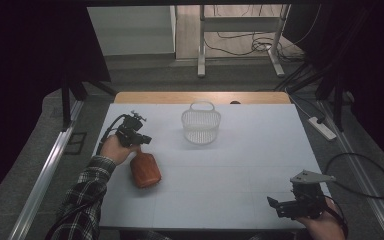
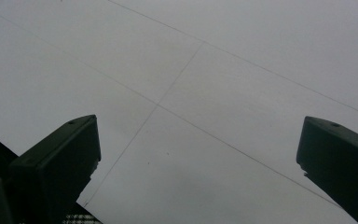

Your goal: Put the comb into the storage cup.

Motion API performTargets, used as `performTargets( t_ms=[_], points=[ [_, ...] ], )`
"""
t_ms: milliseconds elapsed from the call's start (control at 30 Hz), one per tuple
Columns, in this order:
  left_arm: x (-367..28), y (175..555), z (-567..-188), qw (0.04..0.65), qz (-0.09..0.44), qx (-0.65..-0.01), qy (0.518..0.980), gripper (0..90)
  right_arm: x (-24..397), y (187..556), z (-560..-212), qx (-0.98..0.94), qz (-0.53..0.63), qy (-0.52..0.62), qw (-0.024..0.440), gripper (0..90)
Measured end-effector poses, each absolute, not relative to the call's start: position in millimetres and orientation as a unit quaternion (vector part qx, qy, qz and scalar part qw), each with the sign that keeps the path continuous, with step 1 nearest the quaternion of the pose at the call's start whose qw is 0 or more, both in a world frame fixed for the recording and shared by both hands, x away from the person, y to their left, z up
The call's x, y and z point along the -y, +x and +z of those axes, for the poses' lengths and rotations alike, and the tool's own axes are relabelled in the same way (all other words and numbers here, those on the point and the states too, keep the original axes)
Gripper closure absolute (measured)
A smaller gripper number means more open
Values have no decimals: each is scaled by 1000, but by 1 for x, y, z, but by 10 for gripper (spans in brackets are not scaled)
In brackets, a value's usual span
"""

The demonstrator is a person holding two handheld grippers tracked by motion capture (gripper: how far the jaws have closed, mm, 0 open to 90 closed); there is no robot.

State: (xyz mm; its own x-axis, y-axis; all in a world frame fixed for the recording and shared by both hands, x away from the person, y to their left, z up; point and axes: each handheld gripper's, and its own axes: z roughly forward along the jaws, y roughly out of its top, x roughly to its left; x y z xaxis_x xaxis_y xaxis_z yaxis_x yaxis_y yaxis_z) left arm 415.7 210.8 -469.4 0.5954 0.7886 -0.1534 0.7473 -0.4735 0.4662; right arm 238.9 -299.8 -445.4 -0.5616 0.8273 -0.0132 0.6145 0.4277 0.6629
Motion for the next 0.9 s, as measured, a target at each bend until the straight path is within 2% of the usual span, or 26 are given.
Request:
performTargets(
  t_ms=[467,900],
  points=[
    [-219,419,-502,224,33,-468,854,892,299,239,-446,-828,308,437,171,1],
    [-232,412,-510,218,30,-473,853,893,299,239,-446,-829,305,437,172,5]
  ],
)
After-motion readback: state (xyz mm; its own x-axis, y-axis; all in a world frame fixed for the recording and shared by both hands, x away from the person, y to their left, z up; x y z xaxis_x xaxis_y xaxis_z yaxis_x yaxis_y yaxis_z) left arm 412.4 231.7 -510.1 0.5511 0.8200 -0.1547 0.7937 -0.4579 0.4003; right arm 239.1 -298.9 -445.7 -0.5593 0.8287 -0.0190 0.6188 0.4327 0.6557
